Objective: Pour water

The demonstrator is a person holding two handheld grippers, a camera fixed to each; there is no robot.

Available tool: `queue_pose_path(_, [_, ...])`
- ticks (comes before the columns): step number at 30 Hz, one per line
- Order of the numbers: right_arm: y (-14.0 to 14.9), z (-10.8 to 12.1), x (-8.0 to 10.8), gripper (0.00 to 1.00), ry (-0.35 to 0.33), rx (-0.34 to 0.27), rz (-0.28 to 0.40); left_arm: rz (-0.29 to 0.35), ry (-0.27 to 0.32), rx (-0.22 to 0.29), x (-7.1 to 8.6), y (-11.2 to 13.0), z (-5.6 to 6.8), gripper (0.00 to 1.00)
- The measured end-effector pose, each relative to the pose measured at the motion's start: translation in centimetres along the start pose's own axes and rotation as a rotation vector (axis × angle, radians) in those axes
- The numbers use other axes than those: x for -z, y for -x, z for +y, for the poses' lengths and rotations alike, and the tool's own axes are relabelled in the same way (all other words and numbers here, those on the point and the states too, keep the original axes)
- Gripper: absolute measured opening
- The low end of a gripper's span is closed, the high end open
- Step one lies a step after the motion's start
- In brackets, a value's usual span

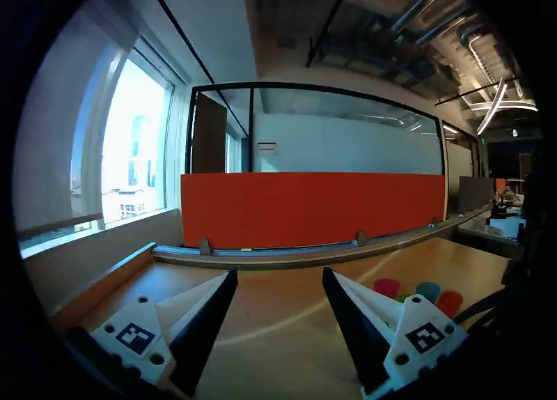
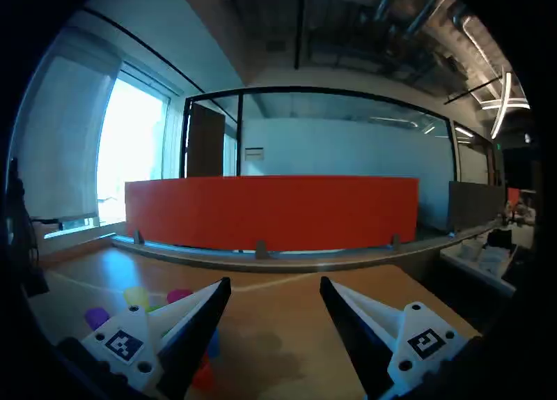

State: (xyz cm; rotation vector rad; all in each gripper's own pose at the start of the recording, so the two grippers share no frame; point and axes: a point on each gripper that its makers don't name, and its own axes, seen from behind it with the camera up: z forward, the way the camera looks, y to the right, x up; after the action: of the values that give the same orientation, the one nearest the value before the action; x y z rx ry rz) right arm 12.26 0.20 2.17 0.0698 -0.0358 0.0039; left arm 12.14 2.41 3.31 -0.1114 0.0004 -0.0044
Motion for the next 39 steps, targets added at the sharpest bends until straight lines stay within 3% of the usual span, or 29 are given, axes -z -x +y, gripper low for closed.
queue_pose_path(5, [-2.7,0.1,-0.4,0.99,-0.01,0.0,0.003,0.018,0.014,-0.002,-0.5,-3.2,0.0,0.9])
queue_pose_path(11, [-5.0,0.7,-0.8,0.99,-0.004,0.0,0.002,0.013,0.031,-0.008,-1.1,-5.4,0.0,0.9])
queue_pose_path(23, [-4.8,0.4,-1.3,0.99,-0.037,0.012,-0.021,-0.024,0.086,-0.036,-2.2,-5.4,1.1,0.9])
queue_pose_path(32, [-5.2,-1.5,-1.3,0.99,-0.161,0.002,-0.027,-0.055,0.199,0.0,-2.7,-5.4,3.5,0.9])
queue_pose_path(39, [-5.6,-3.1,-1.2,0.99,-0.261,-0.011,-0.041,-0.051,0.258,0.006,-2.9,-6.0,4.5,0.9])
